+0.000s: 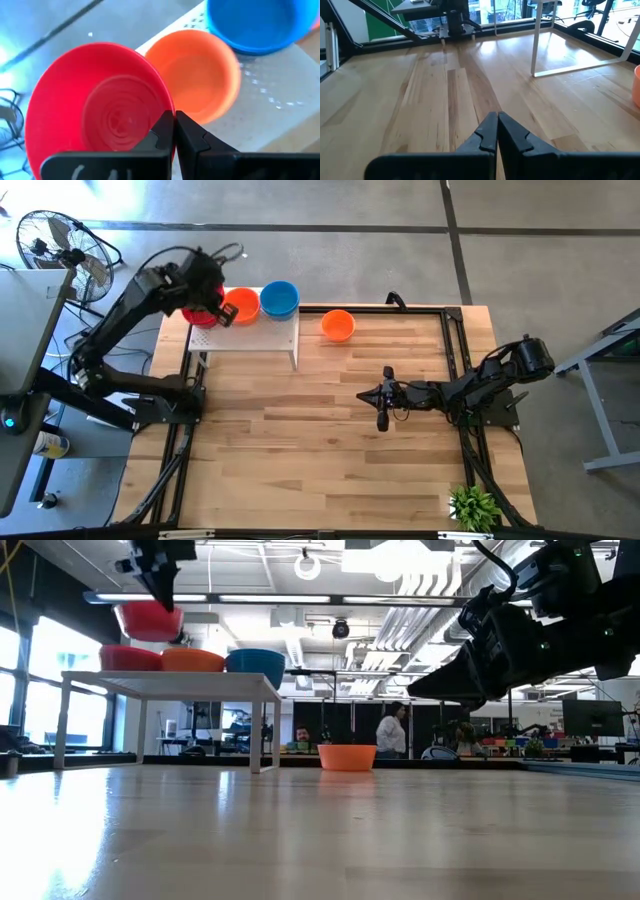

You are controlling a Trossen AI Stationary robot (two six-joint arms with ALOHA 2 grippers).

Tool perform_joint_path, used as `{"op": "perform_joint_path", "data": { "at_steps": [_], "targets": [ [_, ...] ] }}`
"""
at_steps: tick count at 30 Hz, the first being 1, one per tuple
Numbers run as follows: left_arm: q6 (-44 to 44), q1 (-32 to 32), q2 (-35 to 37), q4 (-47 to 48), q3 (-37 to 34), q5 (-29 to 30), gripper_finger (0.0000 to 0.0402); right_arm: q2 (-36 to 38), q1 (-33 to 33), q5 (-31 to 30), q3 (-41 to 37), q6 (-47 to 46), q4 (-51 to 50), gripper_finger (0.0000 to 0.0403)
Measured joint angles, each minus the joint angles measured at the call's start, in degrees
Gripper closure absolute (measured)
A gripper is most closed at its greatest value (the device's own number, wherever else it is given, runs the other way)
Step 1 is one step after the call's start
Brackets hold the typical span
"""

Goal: Pick & Place Mini bowls
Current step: Stack the red bowl on top of the other red bowls on the shelf, then stack the orange bowl on top of the other orange bowls on the shelf

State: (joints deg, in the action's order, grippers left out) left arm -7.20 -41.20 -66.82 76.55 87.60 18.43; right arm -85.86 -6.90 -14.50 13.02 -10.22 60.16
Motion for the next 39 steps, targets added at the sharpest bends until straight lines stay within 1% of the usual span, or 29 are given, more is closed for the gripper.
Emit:
{"op": "perform_joint_path", "data": {
  "at_steps": [2, 5, 9, 11, 15, 19, 25, 28, 36, 39],
  "targets": [
    [1.7, -4.2, -0.5, -0.3, -0.2, -2.2, 0.0401, 0.0, 0.0, 0.0, 0.0, 0.0, 0.0, 0.0402],
    [2.5, -9.0, -1.3, 0.1, -0.2, -5.0, 0.0401, 0.0, 0.0, 0.0, 0.0, 0.0, 0.0, 0.0403],
    [2.6, -12.9, -2.4, 0.9, -0.3, -7.5, 0.0401, 0.0, 0.0, 0.0, 0.0, 0.0, 0.0, 0.0403],
    [2.9, -13.8, -2.4, 1.0, -0.8, -7.7, 0.0401, 0.0, 0.0, 0.0, 0.0, 0.2, -0.2, 0.0402],
    [2.9, -13.9, -2.4, 0.7, -4.4, -8.7, 0.0401, 0.0, 0.0, 0.1, 0.0, 0.2, -0.3, 0.0403],
    [2.6, -13.9, -2.4, -3.2, -8.4, -8.7, 0.0401, 0.0, 0.0, 0.1, 0.0, 0.2, -0.4, 0.0403],
    [2.6, -13.9, -2.3, -4.5, -9.6, -8.6, 0.0398, 0.0, 0.0, 0.1, 0.0, 0.2, -0.7, 0.0403],
    [2.6, -13.9, -2.2, -3.7, -9.6, -7.1, 0.0378, 0.0, 0.0, 0.1, 0.0, 0.2, -0.7, 0.0403],
    [2.7, -13.9, -2.0, -3.1, -9.6, -6.2, 0.0291, 0.0, 0.0, 0.1, 0.0, 0.2, -0.8, 0.0402],
    [4.0, -13.9, -0.6, -3.1, -9.6, -6.1, 0.0271, 0.0, 0.0, 0.1, 0.0, 0.2, -0.8, 0.0403]
  ]
}}
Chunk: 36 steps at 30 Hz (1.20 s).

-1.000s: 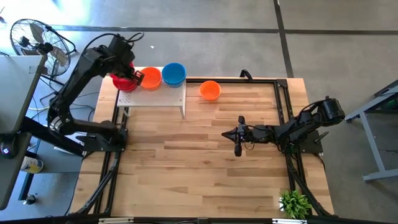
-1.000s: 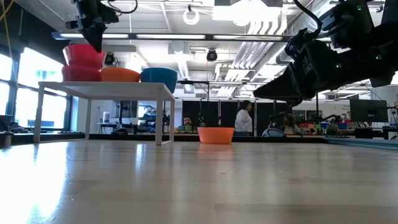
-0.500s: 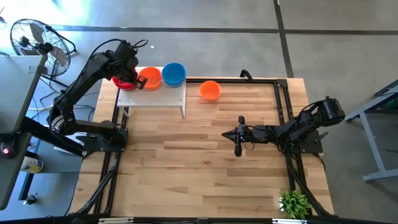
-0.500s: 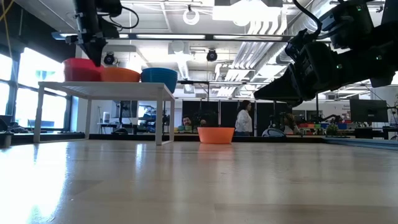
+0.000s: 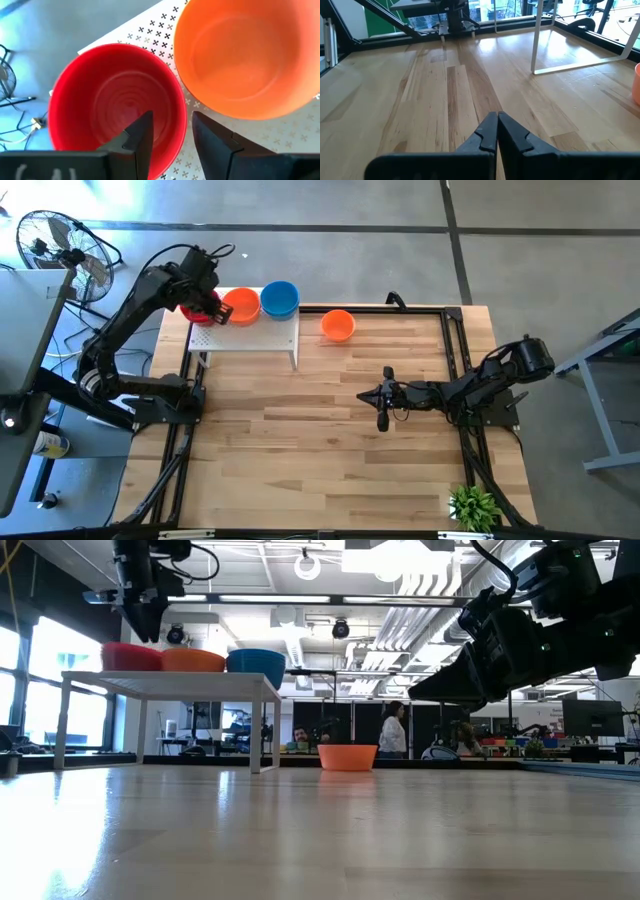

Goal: Pick & Place Mini bowls
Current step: Stack the orange bowl on top of the other orange bowls on the shelf

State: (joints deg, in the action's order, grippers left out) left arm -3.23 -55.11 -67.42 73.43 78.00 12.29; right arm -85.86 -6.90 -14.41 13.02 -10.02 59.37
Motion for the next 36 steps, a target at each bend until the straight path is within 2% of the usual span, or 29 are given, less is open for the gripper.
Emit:
{"op": "perform_joint_path", "data": {
  "at_steps": [4, 6, 11, 14, 18, 22, 25, 30, 33, 36],
  "targets": [
    [1.4, 0.0, 2.6, -0.1, 0.0, 0.0, 0.0271, 0.0, 0.0, 0.0, 0.0, 0.0, 0.0, 0.0403],
    [2.2, 0.6, 4.3, -0.5, 0.0, -2.1, 0.0279, 0.0, 0.0, 0.0, 0.0, 0.0, 0.0, 0.0402],
    [3.2, 7.9, 11.9, -9.0, -3.3, -7.1, 0.0322, 0.0, 0.0, 0.0, 0.0, 0.0, 0.0, 0.0402],
    [2.9, 14.9, 17.8, -19.6, -10.6, -9.7, 0.0355, 0.0, 0.0, 0.0, 0.0, -1.7, -0.2, 0.0403],
    [2.8, 25.9, 24.7, -37.1, -25.1, -12.0, 0.0395, 0.0, 0.0, 0.3, 0.0, -4.9, -1.2, 0.0403],
    [2.4, 36.3, 28.9, -56.2, -39.9, -11.3, 0.0395, 0.0, 1.2, -2.0, 0.0, -9.0, -2.8, 0.0403],
    [3.5, 43.7, 29.3, -70.3, -47.8, -8.2, 0.0398, 0.0, 3.5, -4.0, 0.0, -13.5, -3.4, 0.0402],
    [7.7, 51.9, 27.6, -90.5, -55.9, -2.4, 0.04, 0.0, 9.7, -4.1, 2.9, -18.1, -6.8, 0.0402],
    [7.8, 53.0, 26.3, -99.9, -58.6, -4.5, 0.0401, 0.0, 14.0, -0.5, 9.1, -15.8, -16.0, 0.0396],
    [8.1, 52.9, 24.0, -107.6, -60.0, -8.3, 0.0401, 0.0, 18.9, 0.8, 17.7, -16.0, -30.9, 0.0381]
  ]
}}
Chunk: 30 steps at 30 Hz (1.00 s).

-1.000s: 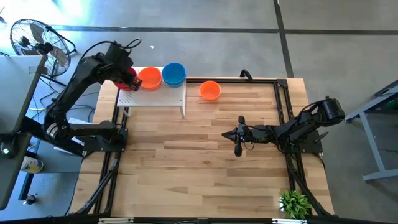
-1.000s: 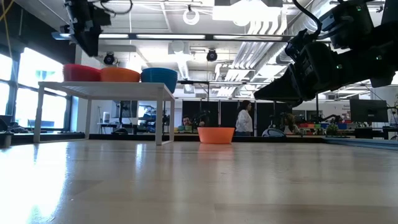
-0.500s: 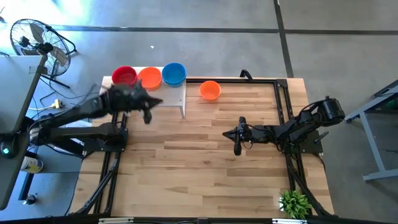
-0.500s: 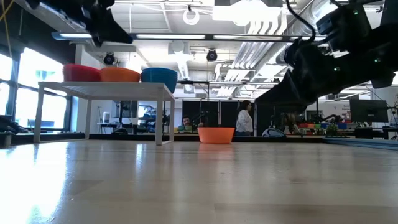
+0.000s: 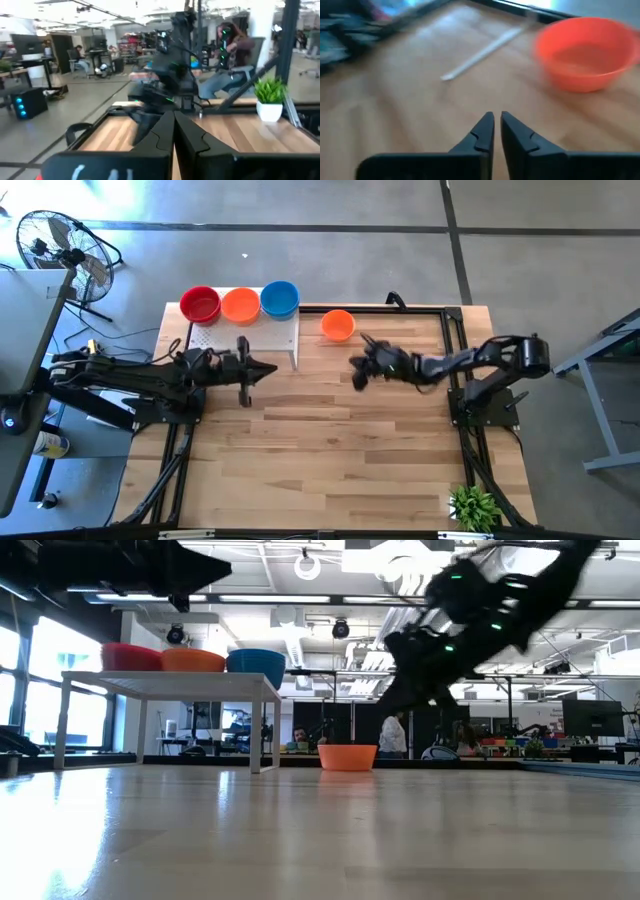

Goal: Pick & Place Mini bowls
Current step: Stack the orange bowl on top of the other orange bowls on the shelf

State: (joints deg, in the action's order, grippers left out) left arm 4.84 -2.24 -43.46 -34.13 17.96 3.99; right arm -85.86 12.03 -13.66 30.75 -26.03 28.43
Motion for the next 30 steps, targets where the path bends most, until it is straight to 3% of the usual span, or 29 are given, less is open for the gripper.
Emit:
{"op": "perform_joint_path", "data": {
  "at_steps": [4, 8, 16, 30],
  "targets": [
    [2.1, 0.0, -2.4, -4.2, -0.1, -0.9, 0.0401, 0.0, 7.6, -1.6, 12.3, -2.0, -22.5, 0.0341],
    [2.0, 0.0, -4.0, -2.6, -0.2, -2.1, 0.0401, -0.2, 14.9, -0.8, 20.0, -2.7, -32.9, 0.0292],
    [2.0, 0.0, -6.2, -3.2, -0.1, -2.1, 0.0401, -9.0, 22.6, 6.5, 27.4, -5.1, -35.5, 0.0246],
    [0.9, 0.0, -7.1, -3.0, -0.1, -2.1, 0.0401, -24.8, 26.1, 13.2, 38.3, -3.7, -41.1, 0.0276]
  ]
}}
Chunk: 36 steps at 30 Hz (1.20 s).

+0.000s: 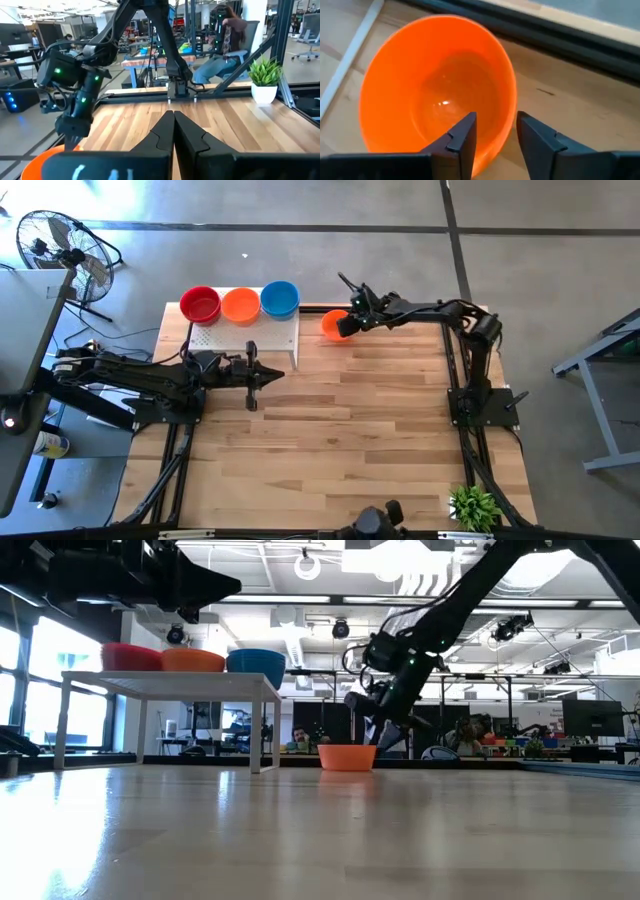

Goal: Pick & Place Mini bowls
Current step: Stack the orange bowl on top of the other orange bowls on the shelf

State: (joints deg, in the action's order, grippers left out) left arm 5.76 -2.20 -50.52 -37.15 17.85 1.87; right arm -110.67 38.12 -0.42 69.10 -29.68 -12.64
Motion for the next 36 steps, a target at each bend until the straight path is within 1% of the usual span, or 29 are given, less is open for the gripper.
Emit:
{"op": "perform_joint_path", "data": {
  "at_steps": [2, 4, 8, 9, 13, 16, 20, 23, 26, 30, 33, 36],
  "targets": [
    [0.0, 0.0, 0.0, 0.0, 0.0, 0.0, 0.0401, -0.4, 0.1, 2.2, 0.0, 1.1, 0.0, 0.029],
    [0.0, 0.0, 0.0, 0.1, 0.0, 0.0, 0.0401, -0.4, 0.1, 4.0, 0.0, 3.5, -0.3, 0.0313],
    [-0.1, 0.0, 0.0, 1.3, 0.0, 0.0, 0.0401, -0.3, 0.0, 6.1, 0.0, 5.0, -1.0, 0.0383],
    [-0.1, 0.0, 0.0, 1.3, 0.0, 0.0, 0.0401, -0.3, -0.2, 6.1, 0.0, 5.6, -0.9, 0.0392],
    [-0.4, 0.0, 0.0, 1.4, 0.0, -0.4, 0.0401, 1.0, -1.0, 6.5, -0.1, 6.7, -3.5, 0.0388],
    [-0.4, 0.0, 0.0, 1.4, 0.0, -1.1, 0.0401, 4.8, -2.8, 4.9, -0.1, 9.0, -8.4, 0.0399],
    [-0.2, 0.0, 0.0, 1.9, 0.0, -1.1, 0.0401, 11.7, -7.9, 0.1, -1.0, 10.6, -18.6, 0.0398],
    [-0.1, 0.0, 0.0, 1.9, 0.0, -1.1, 0.0401, 17.1, -13.6, -2.9, -3.9, 8.6, -23.0, 0.04],
    [0.1, 0.0, 0.0, 2.1, 0.0, -1.1, 0.0401, 21.6, -20.0, -3.1, -8.6, 2.2, -21.0, 0.0399],
    [0.3, 0.0, 0.0, 2.1, 0.0, -1.1, 0.0401, 23.3, -27.9, -3.5, -13.7, -5.9, -11.8, 0.04],
    [0.5, 0.0, 0.0, 2.1, 0.0, -1.0, 0.0401, 20.9, -32.0, -4.8, -14.0, -8.5, -3.9, 0.0401],
    [1.4, 0.0, 0.0, 2.2, 0.0, -0.9, 0.0401, 16.2, -34.7, -5.5, -11.3, -8.4, 1.1, 0.0401]
  ]
}}
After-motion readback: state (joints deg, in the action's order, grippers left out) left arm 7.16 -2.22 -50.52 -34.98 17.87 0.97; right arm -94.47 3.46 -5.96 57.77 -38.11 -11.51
